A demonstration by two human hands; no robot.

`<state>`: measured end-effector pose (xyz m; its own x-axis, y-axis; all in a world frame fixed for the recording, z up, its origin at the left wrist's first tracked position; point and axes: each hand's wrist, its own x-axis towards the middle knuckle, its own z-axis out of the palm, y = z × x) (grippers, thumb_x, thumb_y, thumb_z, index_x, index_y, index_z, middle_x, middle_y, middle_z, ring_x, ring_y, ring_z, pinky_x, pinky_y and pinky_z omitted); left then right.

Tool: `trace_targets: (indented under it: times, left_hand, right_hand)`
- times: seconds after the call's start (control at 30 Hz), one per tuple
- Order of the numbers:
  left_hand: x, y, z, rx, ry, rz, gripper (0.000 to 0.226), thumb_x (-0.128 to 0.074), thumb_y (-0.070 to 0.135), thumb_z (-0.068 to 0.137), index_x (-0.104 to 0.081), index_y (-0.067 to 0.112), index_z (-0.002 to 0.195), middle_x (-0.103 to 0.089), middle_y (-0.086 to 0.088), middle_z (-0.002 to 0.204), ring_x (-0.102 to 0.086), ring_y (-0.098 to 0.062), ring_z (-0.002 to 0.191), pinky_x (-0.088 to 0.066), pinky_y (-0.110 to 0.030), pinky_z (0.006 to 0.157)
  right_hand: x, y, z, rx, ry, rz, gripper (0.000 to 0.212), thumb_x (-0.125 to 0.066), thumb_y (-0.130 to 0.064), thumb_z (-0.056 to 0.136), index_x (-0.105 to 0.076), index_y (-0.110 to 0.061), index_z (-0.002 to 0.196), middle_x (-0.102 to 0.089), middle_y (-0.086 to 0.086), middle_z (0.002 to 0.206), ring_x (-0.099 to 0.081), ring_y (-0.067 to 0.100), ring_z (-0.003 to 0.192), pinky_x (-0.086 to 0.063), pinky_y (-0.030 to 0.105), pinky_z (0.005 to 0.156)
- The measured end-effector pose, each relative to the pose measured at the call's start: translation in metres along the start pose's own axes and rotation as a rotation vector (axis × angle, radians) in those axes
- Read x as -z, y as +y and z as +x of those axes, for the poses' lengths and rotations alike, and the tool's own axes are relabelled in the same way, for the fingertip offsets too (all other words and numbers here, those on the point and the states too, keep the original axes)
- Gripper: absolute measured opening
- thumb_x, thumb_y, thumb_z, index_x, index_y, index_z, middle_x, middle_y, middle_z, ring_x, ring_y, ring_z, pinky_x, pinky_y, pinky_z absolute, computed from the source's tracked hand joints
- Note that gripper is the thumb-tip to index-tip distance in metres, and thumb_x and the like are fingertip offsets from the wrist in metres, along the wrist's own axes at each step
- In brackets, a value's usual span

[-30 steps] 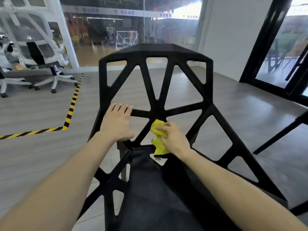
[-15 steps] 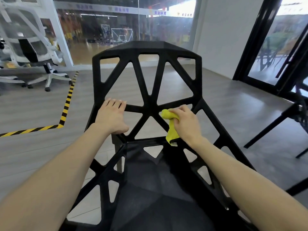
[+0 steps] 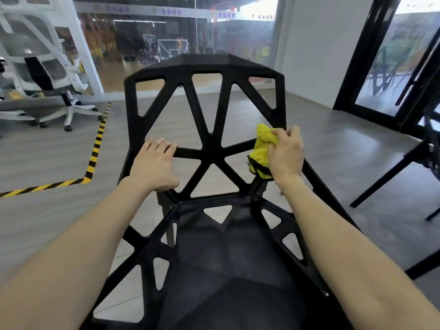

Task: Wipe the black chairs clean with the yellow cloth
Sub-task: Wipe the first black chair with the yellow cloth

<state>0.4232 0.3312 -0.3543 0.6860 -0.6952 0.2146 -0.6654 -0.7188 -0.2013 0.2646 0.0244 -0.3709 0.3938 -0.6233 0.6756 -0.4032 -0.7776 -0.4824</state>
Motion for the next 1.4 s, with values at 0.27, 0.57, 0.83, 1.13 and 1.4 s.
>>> trace_targets:
  times: [0.27, 0.57, 0.83, 1.13, 1.4]
  left_hand:
    - [0.004, -0.004, 0.008, -0.025, -0.096, -0.068, 0.110, -0.065, 0.046, 0.080, -0.014, 0.014, 0.172, -0.011, -0.007, 0.180, 0.008, -0.025, 0.168, 0.004, -0.046, 0.136]
    - [0.033, 0.075, -0.045, 0.025, -0.170, -1.443, 0.061, -0.086, 0.037, 0.092, -0.060, 0.028, 0.147, -0.072, 0.007, 0.137, -0.068, -0.009, 0.127, -0.054, -0.039, 0.112]
    - [0.044, 0.084, -0.047, 0.136, 0.062, -1.338, 0.025, -0.079, 0.029, 0.100, -0.068, 0.014, 0.116, -0.075, -0.010, 0.110, -0.072, -0.013, 0.090, -0.059, -0.028, 0.078]
    - [0.077, 0.016, -0.039, -0.003, 0.131, -0.944, 0.028, -0.093, 0.028, 0.085, -0.068, 0.027, 0.098, -0.070, 0.004, 0.087, -0.068, -0.013, 0.079, -0.056, -0.029, 0.077]
    - [0.110, -0.021, -0.024, -0.019, 0.167, -0.621, 0.018, -0.084, 0.021, 0.090, -0.066, 0.023, 0.088, -0.067, 0.005, 0.086, -0.062, -0.017, 0.082, -0.046, -0.027, 0.067]
  right_hand:
    - [-0.022, -0.047, -0.044, 0.012, -0.516, 0.371, 0.038, -0.072, -0.017, 0.090, -0.075, -0.033, 0.125, -0.072, -0.006, 0.110, -0.067, 0.018, 0.105, -0.053, 0.034, 0.093]
    - [0.044, -0.051, -0.032, -0.238, -0.872, 1.026, 0.022, -0.072, -0.015, 0.101, -0.075, -0.013, 0.122, -0.078, 0.010, 0.117, -0.075, 0.028, 0.111, -0.060, 0.043, 0.100]
    - [0.056, -0.078, -0.058, -0.095, -0.826, 0.622, 0.066, -0.079, -0.066, 0.085, -0.058, -0.029, 0.135, -0.069, -0.011, 0.113, -0.069, 0.005, 0.101, -0.061, 0.030, 0.084]
    - [0.082, -0.083, -0.020, 0.182, -0.867, 0.533, 0.047, -0.065, -0.019, 0.101, -0.065, -0.053, 0.134, -0.069, 0.005, 0.115, -0.069, 0.024, 0.104, -0.061, 0.044, 0.093]
    - [0.105, -0.099, 0.012, 0.275, -1.092, 0.223, 0.031, -0.085, -0.039, 0.088, -0.072, -0.031, 0.115, -0.072, -0.006, 0.099, -0.069, 0.013, 0.092, -0.053, 0.031, 0.078]
